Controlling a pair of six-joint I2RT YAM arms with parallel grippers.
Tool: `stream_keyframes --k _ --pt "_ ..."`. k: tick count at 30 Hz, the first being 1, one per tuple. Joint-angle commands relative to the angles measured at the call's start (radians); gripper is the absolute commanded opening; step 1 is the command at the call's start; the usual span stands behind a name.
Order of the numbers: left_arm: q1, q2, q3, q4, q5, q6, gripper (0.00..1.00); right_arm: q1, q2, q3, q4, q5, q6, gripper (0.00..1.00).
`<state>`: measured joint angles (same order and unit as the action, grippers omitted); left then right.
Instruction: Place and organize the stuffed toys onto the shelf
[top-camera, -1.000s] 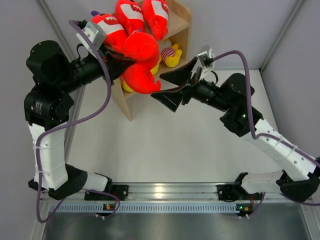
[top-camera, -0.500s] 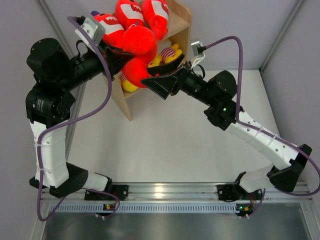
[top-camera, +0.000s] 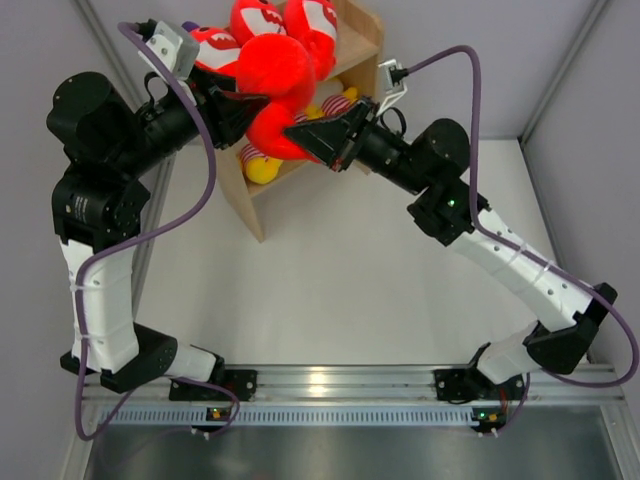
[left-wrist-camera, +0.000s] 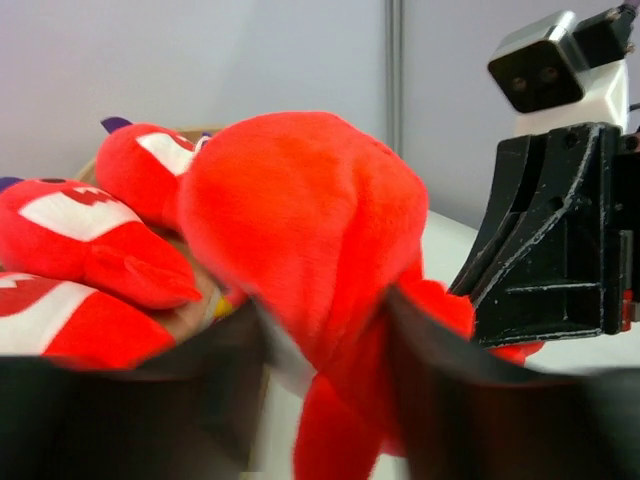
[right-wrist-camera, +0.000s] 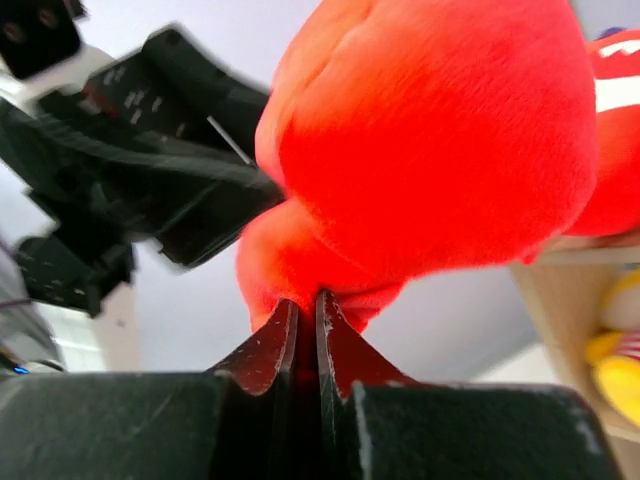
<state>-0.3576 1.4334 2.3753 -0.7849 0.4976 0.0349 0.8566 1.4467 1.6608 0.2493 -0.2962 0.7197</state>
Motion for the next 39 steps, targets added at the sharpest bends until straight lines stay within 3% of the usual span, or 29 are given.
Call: stream_keyframes --k 1,4,7,8,12,17,23,30,34,39 --pt "-0.004 0.001 0.016 0.033 0.004 -0.017 0.97 -0.047 0.015 0.259 -0.204 -0.006 -0.191 0.00" --pt "-0.003 -0.005 0.018 0.033 -0.083 -0.012 0.99 -0.105 0.121 0.478 -0.565 0.017 -0.458 0.00" --pt "0.003 -0.008 0.021 0.027 -0.244 0.034 0.99 -0.165 0.228 0.719 -0.738 0.104 -0.652 0.00" --pt "0.008 -0.005 0.022 0.024 -0.282 0.071 0.99 -0.197 0.247 0.778 -0.746 0.174 -0.687 0.00" --pt "0.012 0.010 0.021 0.004 -0.428 0.169 0.99 -0.257 0.297 0.754 -0.668 0.374 -0.868 0.00" --pt "0.011 0.041 0.018 -0.028 -0.452 0.221 0.99 -0.294 0.401 0.777 -0.507 0.384 -1.015 0.00" --pt "0.011 0.073 0.018 -0.063 -0.441 0.249 0.99 -0.303 0.547 0.833 -0.400 0.465 -1.510 0.00" --pt "0.011 0.133 0.062 -0.091 -0.426 0.255 0.99 -0.421 0.581 0.828 -0.404 0.286 -1.522 0.00" --pt "0.012 0.157 0.082 -0.096 -0.432 0.257 0.99 -0.424 0.622 0.835 -0.387 0.158 -1.545 0.00" --pt "0.011 0.147 0.073 -0.102 -0.430 0.266 0.99 -0.422 0.669 0.840 -0.331 0.115 -1.537 0.00"
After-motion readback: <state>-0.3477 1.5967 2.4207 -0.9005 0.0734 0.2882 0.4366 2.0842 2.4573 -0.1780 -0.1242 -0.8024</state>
